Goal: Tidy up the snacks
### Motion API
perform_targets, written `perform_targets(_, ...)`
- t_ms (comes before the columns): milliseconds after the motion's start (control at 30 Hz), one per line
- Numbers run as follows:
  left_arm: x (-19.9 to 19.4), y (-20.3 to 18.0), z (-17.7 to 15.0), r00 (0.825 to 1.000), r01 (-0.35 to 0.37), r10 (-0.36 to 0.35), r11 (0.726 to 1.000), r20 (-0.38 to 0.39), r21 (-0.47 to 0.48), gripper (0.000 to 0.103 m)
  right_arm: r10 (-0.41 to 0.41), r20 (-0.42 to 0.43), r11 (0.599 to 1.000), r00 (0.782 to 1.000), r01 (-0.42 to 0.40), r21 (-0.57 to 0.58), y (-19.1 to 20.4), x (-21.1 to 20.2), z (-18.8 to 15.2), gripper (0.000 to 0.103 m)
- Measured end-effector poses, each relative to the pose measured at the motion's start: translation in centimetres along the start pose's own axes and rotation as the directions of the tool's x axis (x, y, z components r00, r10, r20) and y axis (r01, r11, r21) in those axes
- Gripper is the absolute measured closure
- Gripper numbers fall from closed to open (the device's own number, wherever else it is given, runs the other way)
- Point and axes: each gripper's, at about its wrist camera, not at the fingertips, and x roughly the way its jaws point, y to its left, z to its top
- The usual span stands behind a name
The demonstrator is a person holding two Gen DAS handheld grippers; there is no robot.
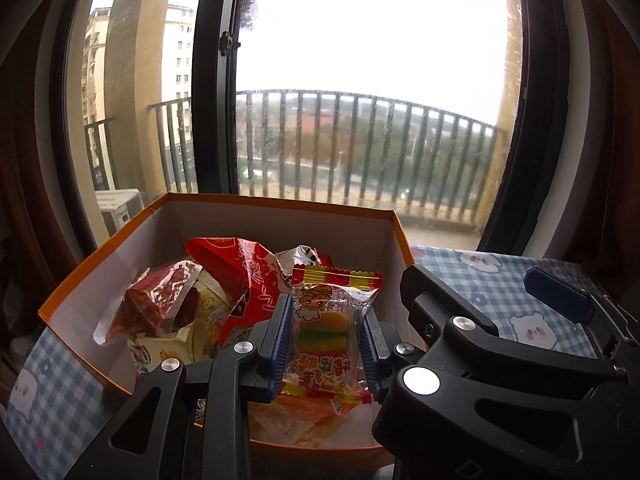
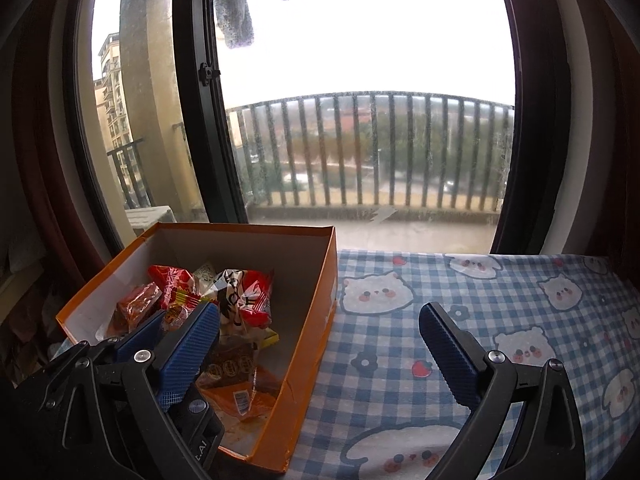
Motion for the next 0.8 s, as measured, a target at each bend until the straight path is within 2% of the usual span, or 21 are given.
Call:
perform_targets(133,1.4,0.3,-0.5,0.998,0.035,-0.037,0.999,-0.053,-0.026,0.068,-0.003,-0.026,1.000,1.000,0.003,0.001,0.2,1.2,-0.6,0.002)
perform_targets(200,1.8,0.3,-0.5,0.995,0.057,-0.060,0.998,-0.075,-0.032,0.058,-0.010,-0.040,1.000,0.999,0.011,0.005,0.1,1.7,-0.8,0.002)
perform_targets(267,1.8,0.0,-0.6,0.996,0.058,-0.058,0.998,-0.071,-0.011,0.034,-0.006,-0.044,1.000,0.999,0.006,0.017,-0.1,1.9,-0.9,0.002)
perform_targets(333,1.5,-0.2,-0.8,0.997,0.046,-0.046,0.999,-0.056,0.004,0.025,-0.020,-0.049,1.000,0.999,0.021,0.020,-0.2,2.0,-1.0,0.002)
perform_targets(533,0.3,-0.5,-1.1,0.998,0.036,-0.034,0.999,-0.053,0.028,0.020,-0.042,-0.066,0.999,0.997,0.043,0.018,-0.4,1.4,-1.4,0.002)
perform_targets(800,-3.6,-1.8,-2.0,1.000,0.005,-0.006,0.999,0.016,0.049,0.011,-0.033,-0.029,0.999,0.999,0.032,-0.012,-0.3,-2.5,-1.9,0.002)
